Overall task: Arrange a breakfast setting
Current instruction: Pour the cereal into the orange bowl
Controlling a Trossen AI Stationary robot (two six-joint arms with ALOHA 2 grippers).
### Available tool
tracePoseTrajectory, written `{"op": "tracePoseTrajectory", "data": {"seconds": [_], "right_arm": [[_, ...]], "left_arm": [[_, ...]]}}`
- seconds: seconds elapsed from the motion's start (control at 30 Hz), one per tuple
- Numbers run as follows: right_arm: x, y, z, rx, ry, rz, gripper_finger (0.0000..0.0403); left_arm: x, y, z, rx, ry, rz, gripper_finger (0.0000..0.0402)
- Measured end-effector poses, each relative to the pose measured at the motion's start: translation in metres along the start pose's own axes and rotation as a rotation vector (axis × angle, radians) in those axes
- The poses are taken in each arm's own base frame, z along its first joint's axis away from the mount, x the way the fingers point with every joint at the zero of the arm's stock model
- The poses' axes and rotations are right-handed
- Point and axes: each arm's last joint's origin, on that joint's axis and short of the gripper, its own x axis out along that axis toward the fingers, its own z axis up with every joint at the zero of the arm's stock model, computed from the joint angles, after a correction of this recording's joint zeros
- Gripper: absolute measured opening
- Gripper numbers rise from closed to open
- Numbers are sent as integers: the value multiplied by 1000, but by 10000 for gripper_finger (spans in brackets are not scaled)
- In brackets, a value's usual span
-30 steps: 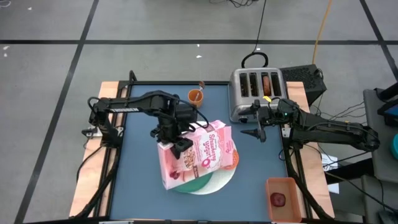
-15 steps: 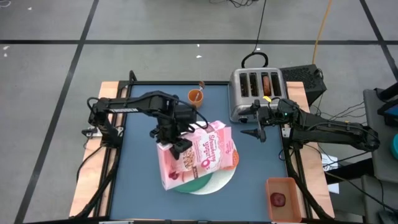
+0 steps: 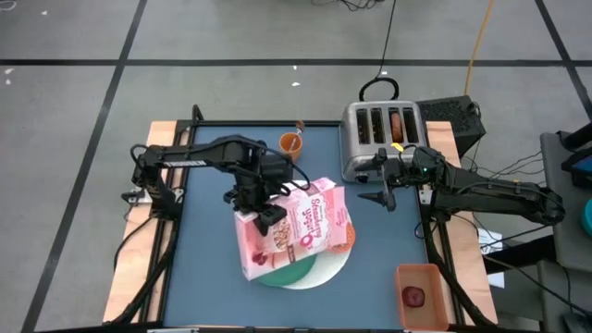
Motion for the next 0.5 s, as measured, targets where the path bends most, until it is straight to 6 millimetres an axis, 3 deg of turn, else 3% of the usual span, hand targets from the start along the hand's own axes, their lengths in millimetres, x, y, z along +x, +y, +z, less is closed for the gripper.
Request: {"op": "tracePoseTrajectory", "data": {"seconds": [0.5], "right_arm": [[0, 0, -1, 2, 5, 0, 393]], "left_arm": [[-2, 1, 2, 24, -2, -6, 198]]}}
